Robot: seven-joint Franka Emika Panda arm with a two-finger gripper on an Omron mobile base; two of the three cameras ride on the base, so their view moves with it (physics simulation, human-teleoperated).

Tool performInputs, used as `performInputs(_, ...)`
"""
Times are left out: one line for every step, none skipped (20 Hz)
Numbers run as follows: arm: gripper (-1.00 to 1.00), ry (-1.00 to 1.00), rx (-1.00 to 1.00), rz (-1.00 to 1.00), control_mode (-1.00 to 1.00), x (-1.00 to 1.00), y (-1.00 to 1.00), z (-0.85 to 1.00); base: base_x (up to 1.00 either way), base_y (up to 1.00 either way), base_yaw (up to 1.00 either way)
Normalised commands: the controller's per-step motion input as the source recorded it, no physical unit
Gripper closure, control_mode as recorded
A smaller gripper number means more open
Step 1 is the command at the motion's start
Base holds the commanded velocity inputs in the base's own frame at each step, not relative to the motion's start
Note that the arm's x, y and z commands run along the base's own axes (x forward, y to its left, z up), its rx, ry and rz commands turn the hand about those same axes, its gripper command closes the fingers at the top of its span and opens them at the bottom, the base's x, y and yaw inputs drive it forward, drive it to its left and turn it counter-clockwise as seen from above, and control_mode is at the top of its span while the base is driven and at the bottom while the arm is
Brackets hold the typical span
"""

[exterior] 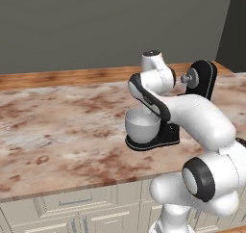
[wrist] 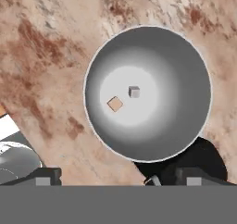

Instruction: Add butter and sugar cubes to the stand mixer bowl and then turn on the stand mixer to begin making frosting.

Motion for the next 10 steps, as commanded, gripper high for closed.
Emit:
performInputs(-1.00, -0.19, 0.04, 0.00, -1.00, -1.00, -0.78, 0.28, 0.00, 0.00, 0.00)
performInputs(-1.00, -0.18, 0.04, 0.01, -1.00, -1.00, -0.96, 0.18, 0.00, 0.00, 0.00)
performInputs(-1.00, -0.16, 0.04, 0.02, -1.00, -0.96, -1.00, 0.15, 0.00, 0.00, 0.00)
performInputs(-1.00, -0.13, 0.05, 0.03, -1.00, -0.88, -1.00, 0.14, 0.00, 0.00, 0.00)
performInputs(-1.00, -0.11, 0.06, 0.04, -1.00, -0.84, -1.00, 0.13, 0.00, 0.00, 0.00)
performInputs(-1.00, -0.08, 0.08, 0.05, -1.00, -0.73, -1.00, 0.10, 0.00, 0.00, 0.00)
performInputs(-1.00, -0.05, 0.09, 0.05, -1.00, -0.61, -1.00, 0.06, 0.00, 0.00, 0.00)
performInputs(-1.00, -0.02, 0.09, 0.04, -1.00, -0.48, -1.00, 0.05, 0.00, 0.00, 0.00)
performInputs(-1.00, -0.01, 0.11, 0.04, -1.00, -0.36, -1.00, 0.04, 0.00, 0.00, 0.00)
performInputs(-1.00, 0.00, 0.11, 0.05, -1.00, -0.18, -1.00, 0.03, 0.00, 0.00, 0.00)
